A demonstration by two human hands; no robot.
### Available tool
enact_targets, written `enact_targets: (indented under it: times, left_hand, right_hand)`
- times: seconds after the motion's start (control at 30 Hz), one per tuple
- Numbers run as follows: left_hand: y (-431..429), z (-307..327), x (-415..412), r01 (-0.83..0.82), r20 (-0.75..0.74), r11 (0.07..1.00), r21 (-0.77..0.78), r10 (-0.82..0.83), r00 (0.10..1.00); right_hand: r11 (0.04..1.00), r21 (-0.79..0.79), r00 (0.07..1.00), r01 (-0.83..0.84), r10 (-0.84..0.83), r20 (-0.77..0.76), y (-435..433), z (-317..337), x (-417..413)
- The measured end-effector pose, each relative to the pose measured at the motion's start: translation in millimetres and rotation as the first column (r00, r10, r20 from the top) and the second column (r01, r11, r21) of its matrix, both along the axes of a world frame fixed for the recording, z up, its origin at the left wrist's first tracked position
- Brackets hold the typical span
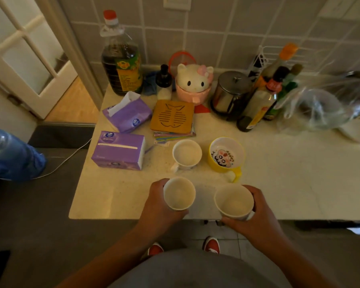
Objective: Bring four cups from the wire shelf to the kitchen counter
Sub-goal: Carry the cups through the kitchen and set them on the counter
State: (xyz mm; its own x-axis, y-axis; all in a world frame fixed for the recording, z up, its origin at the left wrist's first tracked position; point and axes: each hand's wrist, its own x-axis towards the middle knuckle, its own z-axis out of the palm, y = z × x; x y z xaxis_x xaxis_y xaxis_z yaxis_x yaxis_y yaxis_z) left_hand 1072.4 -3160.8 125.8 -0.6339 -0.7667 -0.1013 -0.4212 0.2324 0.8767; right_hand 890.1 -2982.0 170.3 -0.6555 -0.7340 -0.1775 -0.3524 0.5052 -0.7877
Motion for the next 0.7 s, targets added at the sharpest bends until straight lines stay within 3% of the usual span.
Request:
enact_targets:
  times: [0.7]
  left_hand:
    - [22.4,-37.8,-23.0,-0.091,-0.01,0.993,-0.07,0.091,0.996]
  right_hand:
    - [0.999,0.052,0.998,-0.016,0.019,-0.063,45.1,14.1,-21.7]
